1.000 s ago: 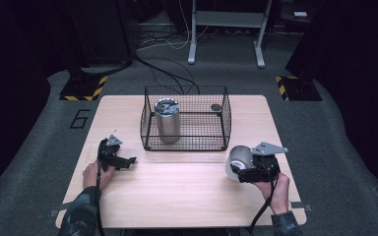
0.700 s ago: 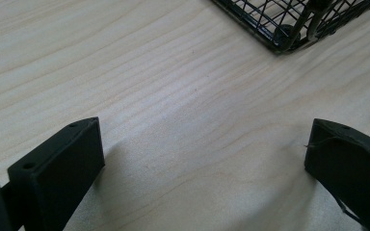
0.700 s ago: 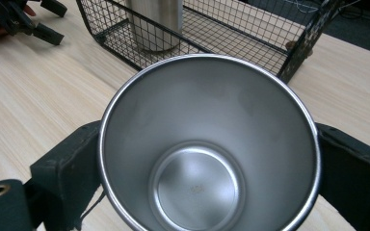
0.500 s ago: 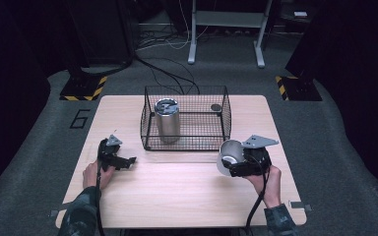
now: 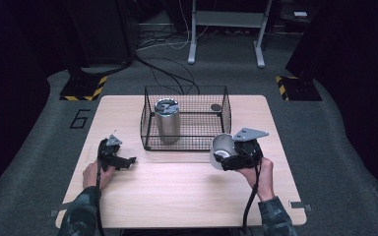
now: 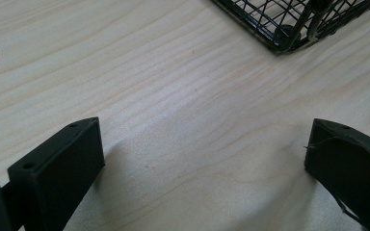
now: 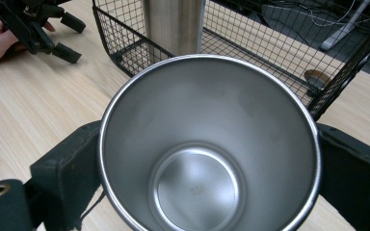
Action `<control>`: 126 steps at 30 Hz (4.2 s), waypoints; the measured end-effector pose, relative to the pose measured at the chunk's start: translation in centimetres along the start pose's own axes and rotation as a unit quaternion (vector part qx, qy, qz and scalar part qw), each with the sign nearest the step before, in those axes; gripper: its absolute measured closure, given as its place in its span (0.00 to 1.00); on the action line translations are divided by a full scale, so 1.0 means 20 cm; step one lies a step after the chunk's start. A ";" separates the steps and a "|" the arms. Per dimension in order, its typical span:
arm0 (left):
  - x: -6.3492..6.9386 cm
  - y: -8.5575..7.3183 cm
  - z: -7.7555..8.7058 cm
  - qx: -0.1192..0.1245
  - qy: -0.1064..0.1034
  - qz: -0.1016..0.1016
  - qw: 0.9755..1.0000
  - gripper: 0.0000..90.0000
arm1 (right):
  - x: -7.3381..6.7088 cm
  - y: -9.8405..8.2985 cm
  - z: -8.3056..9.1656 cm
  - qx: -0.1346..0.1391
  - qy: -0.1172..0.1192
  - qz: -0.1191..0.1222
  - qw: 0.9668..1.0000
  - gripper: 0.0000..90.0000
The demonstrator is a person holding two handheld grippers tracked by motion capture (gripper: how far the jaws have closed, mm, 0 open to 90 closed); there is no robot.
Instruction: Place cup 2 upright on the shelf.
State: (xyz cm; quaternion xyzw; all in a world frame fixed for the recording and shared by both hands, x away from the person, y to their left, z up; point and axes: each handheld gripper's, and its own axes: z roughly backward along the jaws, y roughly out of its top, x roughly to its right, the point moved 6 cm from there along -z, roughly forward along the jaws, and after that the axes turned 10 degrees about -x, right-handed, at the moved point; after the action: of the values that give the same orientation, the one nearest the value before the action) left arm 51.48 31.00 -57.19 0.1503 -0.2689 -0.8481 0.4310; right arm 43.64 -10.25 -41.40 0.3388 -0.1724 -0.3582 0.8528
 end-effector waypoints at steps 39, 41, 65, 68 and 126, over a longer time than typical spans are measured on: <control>0.00 0.00 0.00 0.003 0.002 0.009 1.000 0.00 | -0.01 0.37 -0.02 0.015 0.009 0.035 0.999 0.06; 0.00 0.00 0.00 0.003 0.002 0.009 1.000 0.00 | -0.01 0.38 -0.03 0.010 0.008 0.034 0.999 0.06; 0.00 0.00 0.00 0.005 0.003 0.008 1.000 0.00 | 0.11 0.56 -0.18 -0.003 -0.004 0.030 1.000 0.06; 0.00 0.00 0.00 0.001 0.002 0.008 1.000 0.00 | 0.13 0.57 -0.20 -0.004 -0.005 0.028 1.000 0.06; -0.01 0.00 0.00 -0.004 0.005 0.001 1.000 0.00 | 0.32 0.60 -0.75 -0.087 -0.041 -0.051 0.994 0.06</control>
State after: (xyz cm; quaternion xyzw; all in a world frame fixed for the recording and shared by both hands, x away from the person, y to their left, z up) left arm 51.53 31.18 -57.16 0.1529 -0.2633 -0.8480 0.4338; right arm 61.99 -1.95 -43.21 0.2561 -0.1579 -0.4285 0.8520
